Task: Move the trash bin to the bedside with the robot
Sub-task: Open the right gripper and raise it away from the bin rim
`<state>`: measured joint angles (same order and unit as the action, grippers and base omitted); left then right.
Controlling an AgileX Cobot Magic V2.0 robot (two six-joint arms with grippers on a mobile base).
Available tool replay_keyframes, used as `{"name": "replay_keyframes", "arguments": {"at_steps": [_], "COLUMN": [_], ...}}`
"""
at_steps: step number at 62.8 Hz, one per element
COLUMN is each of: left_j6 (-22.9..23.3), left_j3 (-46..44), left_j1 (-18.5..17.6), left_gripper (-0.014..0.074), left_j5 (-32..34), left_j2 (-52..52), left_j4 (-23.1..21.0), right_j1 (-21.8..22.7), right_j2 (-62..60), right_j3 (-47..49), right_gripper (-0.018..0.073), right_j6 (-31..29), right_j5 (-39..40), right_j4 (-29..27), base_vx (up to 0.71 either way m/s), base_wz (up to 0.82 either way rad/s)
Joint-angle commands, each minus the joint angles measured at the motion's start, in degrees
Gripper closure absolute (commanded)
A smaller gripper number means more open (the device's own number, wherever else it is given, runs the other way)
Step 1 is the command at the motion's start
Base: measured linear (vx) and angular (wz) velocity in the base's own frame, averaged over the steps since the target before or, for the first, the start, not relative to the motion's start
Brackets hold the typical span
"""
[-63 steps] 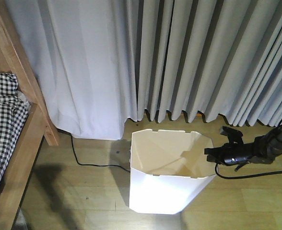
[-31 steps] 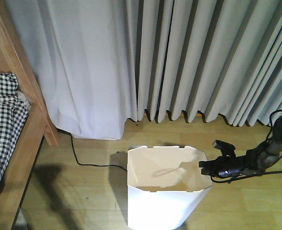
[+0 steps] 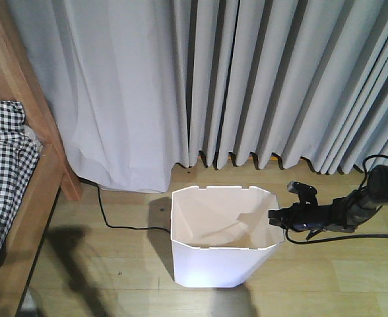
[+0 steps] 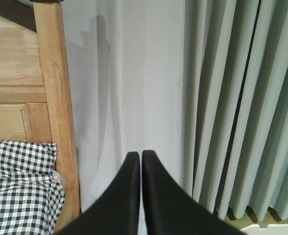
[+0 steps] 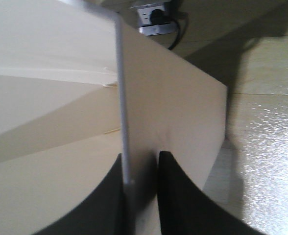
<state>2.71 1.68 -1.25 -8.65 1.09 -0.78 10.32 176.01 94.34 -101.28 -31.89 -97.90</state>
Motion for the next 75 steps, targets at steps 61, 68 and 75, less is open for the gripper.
{"name": "replay_keyframes", "arguments": {"at_steps": [61,68,75], "left_j6": [0.52,0.52,0.52], "left_j3": [1.58,1.58,1.58], "left_j1": [-0.31,-0.31,-0.31], "left_gripper": [0.0602,0.0602,0.0602], "left_j5": [4.46,4.46,4.46], "left_j2": [0.57,0.57,0.57], "left_j4": [-0.17,-0.17,-0.17], "right_j1": [-0.2,1.0,2.58], "right_j2": [1.73,0.88,-0.2], "right_j3": [4.53,4.53,4.47], "right_gripper": [0.0109,0.0109,0.011], "right_j6": [8.03,11.54,16.32], "right_j5": [-10.02,-9.86,-10.38], "right_j4": [13.01,17.31,22.67], "base_vx": [0.0,0.0,0.0], "base_wz": [0.0,0.0,0.0]}}
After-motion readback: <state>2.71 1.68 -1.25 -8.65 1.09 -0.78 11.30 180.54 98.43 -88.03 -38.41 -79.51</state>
